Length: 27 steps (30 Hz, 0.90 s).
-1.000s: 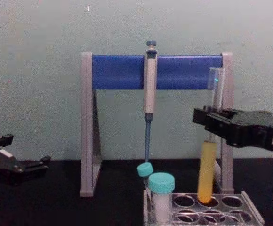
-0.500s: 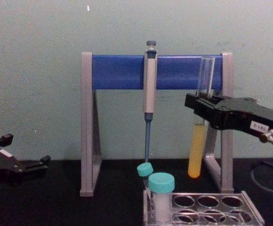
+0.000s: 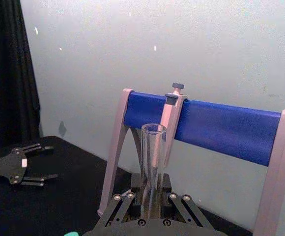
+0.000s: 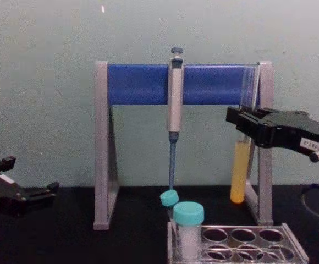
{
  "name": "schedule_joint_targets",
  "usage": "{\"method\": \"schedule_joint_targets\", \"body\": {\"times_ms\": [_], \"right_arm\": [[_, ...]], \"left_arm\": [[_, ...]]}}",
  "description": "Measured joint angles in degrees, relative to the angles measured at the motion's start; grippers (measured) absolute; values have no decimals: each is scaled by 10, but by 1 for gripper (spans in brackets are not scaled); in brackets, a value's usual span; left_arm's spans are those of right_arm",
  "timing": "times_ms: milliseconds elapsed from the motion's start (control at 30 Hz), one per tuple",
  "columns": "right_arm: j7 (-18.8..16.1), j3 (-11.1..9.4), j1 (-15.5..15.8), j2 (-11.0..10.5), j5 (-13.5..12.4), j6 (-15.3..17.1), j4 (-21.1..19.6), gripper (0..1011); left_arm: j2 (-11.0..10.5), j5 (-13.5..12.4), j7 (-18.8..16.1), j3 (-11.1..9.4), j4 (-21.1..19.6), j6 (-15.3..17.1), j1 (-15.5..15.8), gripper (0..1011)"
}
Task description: Pick up the test tube from the test tube rack, shake it, then place it back into the test tube rack.
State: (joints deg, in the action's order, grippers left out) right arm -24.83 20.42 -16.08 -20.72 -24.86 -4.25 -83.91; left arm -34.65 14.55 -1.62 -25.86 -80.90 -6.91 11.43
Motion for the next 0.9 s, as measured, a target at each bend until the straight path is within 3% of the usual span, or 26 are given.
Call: {"method": "schedule_joint_targets", "body": {"times_ms": [333, 533, 900], "right_arm": [[16, -15, 21, -12, 8, 12, -25, 224], [22, -30, 57, -30, 7, 26, -68, 224], [4, -23, 95, -41, -11, 39, -110, 224]], "left_arm": [[0, 0, 0, 0, 0, 0, 0, 1010], [0, 0, 0, 0, 0, 0, 0, 1010], [0, 0, 0, 0, 0, 0, 0, 1010]]}}
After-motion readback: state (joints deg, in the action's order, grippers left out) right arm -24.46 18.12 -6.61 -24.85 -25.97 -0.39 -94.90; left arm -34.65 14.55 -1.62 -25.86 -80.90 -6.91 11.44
